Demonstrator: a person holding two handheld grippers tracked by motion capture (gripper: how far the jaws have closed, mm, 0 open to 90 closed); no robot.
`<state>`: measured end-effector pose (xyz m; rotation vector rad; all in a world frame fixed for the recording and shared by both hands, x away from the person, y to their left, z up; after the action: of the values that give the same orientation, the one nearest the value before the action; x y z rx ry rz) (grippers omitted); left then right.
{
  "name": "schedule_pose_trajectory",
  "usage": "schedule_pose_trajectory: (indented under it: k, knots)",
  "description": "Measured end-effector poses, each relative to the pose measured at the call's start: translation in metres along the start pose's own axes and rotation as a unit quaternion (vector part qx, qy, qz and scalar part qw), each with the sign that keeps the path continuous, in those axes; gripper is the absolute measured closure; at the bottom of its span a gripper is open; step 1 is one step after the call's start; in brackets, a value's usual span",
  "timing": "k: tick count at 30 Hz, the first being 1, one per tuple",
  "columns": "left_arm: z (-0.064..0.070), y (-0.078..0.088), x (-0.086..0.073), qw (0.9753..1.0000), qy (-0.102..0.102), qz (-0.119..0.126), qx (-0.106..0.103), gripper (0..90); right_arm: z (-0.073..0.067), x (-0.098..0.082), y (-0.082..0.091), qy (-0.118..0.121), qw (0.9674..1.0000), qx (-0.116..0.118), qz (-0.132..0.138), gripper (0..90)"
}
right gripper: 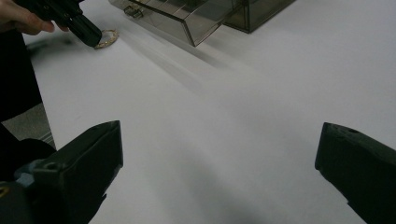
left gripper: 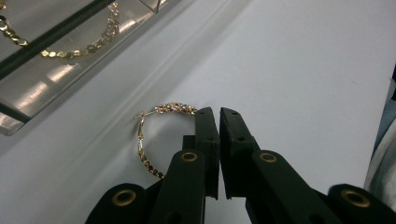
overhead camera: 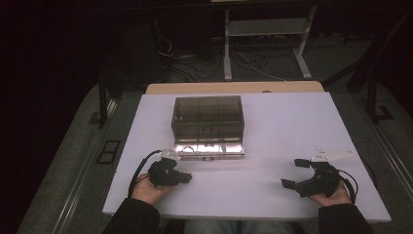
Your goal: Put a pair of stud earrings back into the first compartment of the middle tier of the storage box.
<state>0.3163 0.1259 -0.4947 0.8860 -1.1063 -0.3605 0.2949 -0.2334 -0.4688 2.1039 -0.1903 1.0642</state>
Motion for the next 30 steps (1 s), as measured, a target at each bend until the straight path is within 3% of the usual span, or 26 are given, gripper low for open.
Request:
schedule_pose_trajectory:
  k: [30]
  knots:
    - [0.012,0.026,0.024,0.9976,-0.012,0.067,0.005,86.1,0.001,0.000,0.002,0.002,1.0000,-0.001,0.003,0.3]
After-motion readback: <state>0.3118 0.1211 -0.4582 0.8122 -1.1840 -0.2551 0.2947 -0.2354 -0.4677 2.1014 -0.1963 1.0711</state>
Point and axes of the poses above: each handheld gripper's, and its own axes: y roughly backward along the jaws, x roughly out of its top, z roughly to its right, the point moved 8 cm from there along -y, roughly forward along the jaws, and after that the axes turned 8 degrees about -y, right-handed, at the moved point
